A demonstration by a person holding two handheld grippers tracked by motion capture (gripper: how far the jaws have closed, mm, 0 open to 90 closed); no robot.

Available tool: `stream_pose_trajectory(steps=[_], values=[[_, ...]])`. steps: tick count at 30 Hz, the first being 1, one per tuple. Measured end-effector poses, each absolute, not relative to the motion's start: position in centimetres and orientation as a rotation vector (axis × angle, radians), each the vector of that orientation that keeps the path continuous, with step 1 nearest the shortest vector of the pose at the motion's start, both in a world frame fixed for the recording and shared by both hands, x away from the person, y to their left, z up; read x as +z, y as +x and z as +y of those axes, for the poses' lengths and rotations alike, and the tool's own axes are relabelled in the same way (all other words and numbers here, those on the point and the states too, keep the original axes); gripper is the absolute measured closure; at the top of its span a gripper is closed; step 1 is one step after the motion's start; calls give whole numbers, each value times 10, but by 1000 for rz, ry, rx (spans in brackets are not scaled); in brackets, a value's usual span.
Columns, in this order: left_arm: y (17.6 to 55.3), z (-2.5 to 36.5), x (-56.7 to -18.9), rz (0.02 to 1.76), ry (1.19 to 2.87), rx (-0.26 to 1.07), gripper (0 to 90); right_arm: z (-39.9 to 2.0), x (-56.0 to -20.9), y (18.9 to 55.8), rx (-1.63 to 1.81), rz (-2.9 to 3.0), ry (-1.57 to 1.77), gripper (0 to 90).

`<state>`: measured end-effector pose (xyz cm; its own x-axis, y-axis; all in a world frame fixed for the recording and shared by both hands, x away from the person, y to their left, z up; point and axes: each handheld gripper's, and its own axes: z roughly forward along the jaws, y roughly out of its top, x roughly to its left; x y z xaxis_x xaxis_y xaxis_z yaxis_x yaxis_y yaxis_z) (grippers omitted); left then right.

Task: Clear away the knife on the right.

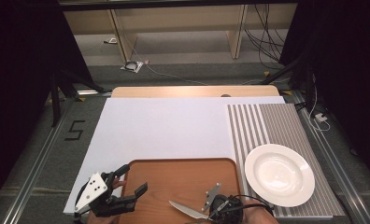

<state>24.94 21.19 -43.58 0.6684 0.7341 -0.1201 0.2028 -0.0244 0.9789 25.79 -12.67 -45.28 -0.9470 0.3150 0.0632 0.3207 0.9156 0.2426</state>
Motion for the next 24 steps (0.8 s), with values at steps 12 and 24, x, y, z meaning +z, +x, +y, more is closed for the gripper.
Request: stream_pose_trajectory(steps=[12,24], values=[[249,212,-436,792,1576,508,133,-124,-441,253,-560,-3079,-492,521],[249,212,-435,791,1573,506,133,-115,-451,241,-634,-3125,-327,888]])
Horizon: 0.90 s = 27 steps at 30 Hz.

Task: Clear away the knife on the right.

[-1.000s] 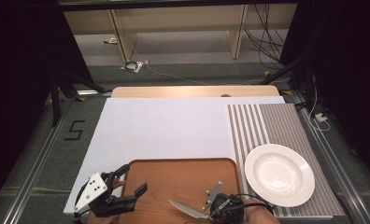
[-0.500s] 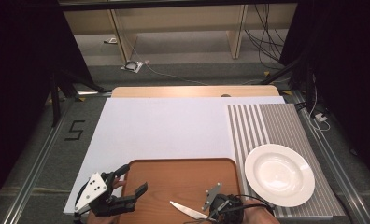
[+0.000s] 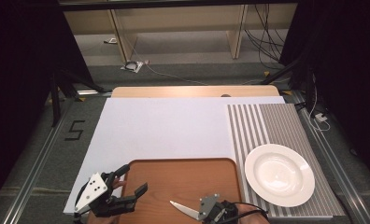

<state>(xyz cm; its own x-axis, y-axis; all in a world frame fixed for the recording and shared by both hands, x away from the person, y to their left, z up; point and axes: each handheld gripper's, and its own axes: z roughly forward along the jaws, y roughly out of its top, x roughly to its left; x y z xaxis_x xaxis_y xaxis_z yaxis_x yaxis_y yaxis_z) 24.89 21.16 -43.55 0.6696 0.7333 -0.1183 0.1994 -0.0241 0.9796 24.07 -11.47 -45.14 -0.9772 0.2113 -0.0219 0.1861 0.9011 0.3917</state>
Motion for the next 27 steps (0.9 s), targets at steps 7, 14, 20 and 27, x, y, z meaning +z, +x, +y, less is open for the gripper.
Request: stream_pose_trajectory(steps=[7,14,20,27], values=[[249,211,-436,791,1574,505,133,-114,-457,240,530,2996,265,900],[249,211,-436,792,1575,504,133,-116,-459,242,484,2994,271,900],[249,211,-436,791,1576,506,134,-121,-459,244,463,2970,289,900],[249,211,-436,793,1574,504,133,-132,-459,249,454,2945,353,900]])
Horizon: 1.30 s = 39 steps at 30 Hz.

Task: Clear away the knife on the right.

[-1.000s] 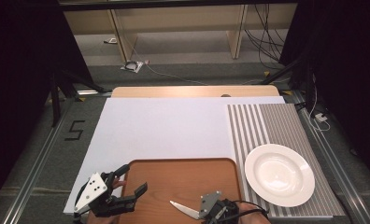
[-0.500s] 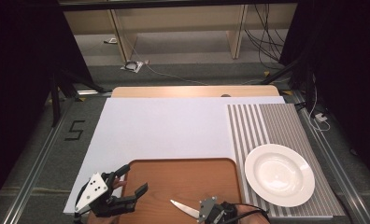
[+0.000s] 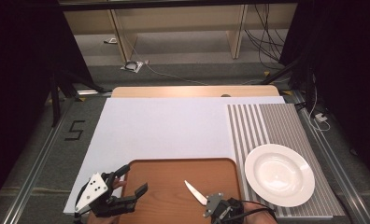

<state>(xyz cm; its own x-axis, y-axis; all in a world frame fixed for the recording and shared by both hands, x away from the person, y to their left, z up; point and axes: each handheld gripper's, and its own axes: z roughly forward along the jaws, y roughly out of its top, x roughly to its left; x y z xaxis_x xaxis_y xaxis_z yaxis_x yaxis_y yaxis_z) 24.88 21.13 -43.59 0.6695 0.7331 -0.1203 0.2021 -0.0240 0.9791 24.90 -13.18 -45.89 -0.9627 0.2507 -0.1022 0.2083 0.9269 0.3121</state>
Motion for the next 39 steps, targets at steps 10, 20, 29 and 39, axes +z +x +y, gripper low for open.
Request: stream_pose_trajectory(steps=[10,20,29,39], values=[[249,211,-436,793,1575,503,133,-146,-458,253,449,2929,420,900],[249,211,-436,793,1576,503,133,-161,-458,256,433,2903,496,900],[249,211,-436,793,1575,504,133,-173,-457,256,423,2890,547,900],[249,211,-436,793,1575,504,133,-181,-456,256,432,2872,583,885]])
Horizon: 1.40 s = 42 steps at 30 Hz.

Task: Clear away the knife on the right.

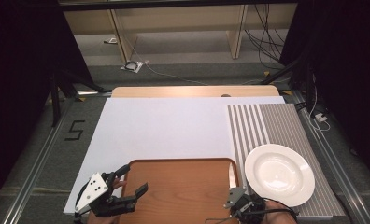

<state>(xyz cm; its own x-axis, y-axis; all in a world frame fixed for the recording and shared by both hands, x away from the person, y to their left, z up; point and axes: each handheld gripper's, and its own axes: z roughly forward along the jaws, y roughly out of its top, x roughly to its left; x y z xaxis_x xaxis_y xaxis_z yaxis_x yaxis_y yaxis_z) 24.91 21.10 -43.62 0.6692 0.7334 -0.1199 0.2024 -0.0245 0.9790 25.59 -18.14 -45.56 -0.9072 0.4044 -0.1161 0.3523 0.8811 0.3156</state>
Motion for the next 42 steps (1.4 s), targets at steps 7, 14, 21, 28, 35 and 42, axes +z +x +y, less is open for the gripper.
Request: stream_pose_trajectory(steps=[7,14,21,28,35,42], values=[[249,210,-436,791,1578,504,134,-195,-442,265,679,2703,719,737],[250,210,-437,790,1581,500,133,-206,-423,268,986,2476,785,571],[250,209,-437,788,1587,493,133,-218,-416,270,1231,2354,849,444],[250,209,-437,790,1591,489,133,-228,-412,272,1382,2246,885,351],[250,209,-437,789,1596,481,133,-238,-410,273,1543,2135,917,256],[250,209,-438,787,1602,476,131,-243,-412,273,1609,2068,938,233]])
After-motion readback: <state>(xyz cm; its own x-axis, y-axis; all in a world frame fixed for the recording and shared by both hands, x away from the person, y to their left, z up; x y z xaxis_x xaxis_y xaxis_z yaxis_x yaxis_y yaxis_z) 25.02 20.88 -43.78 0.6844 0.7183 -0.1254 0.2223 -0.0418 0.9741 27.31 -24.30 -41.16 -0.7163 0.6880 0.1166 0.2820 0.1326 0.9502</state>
